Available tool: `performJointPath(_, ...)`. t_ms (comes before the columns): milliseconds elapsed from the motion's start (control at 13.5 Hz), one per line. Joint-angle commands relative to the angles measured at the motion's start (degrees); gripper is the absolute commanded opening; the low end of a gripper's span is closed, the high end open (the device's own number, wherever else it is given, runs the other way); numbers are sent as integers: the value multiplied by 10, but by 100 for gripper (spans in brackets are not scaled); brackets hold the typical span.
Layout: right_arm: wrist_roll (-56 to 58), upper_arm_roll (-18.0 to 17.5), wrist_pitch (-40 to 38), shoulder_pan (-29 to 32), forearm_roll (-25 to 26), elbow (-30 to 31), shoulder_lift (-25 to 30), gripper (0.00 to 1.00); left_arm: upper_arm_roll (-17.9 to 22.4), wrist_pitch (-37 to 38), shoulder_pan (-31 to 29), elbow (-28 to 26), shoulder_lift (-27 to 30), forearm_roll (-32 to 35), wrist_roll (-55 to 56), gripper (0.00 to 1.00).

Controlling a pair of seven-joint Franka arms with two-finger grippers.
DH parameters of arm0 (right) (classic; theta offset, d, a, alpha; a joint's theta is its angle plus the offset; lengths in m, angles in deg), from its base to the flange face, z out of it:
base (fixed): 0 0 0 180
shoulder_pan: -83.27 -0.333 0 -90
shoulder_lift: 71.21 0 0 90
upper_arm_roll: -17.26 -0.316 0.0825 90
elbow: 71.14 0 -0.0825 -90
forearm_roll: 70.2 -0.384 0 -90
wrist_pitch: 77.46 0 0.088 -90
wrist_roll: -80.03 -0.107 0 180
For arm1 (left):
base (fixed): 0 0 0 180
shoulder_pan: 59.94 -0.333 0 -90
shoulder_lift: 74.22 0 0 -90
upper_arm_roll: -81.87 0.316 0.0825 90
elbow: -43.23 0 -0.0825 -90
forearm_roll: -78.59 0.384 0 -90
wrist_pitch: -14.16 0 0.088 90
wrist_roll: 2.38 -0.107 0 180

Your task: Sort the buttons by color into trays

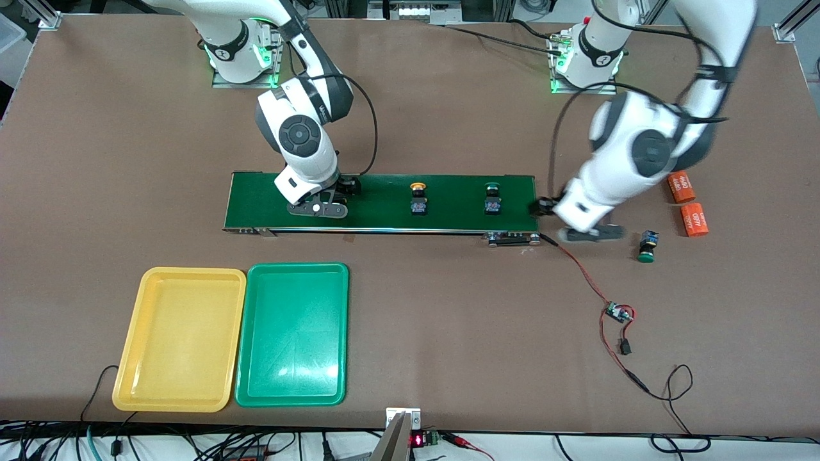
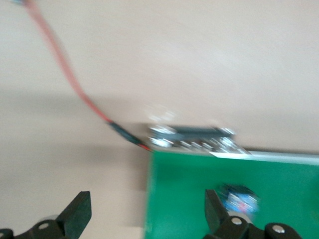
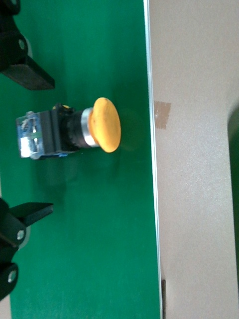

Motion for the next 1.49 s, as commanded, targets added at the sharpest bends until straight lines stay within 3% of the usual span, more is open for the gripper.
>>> performJointPath(0, 14, -1, 2, 5, -8, -10, -8, 89, 1, -6, -65, -9, -13, -1, -7, 100)
performJointPath(297, 26, -1, 1, 6, -8, -8, -9, 39, 16, -7, -122, -4, -42, 148, -8, 100)
performJointPath(520, 31, -1, -2, 12, -8, -7, -9, 20, 15, -8, -161, -3, -60, 222, -39, 100)
performJointPath(817, 86, 9, -6, 41, -5, -16, 4, 19, 14, -54, -232, 13, -122, 227, -256, 100)
performJointPath(1114, 170, 41, -44, 102, -5, -54, 29, 19, 12, -60, -235, 13, -145, 225, -288, 100)
performJointPath(1411, 286, 53, -136, 193, 2, -165, 0, 19, 10, -60, -231, 13, -148, 225, -338, 100)
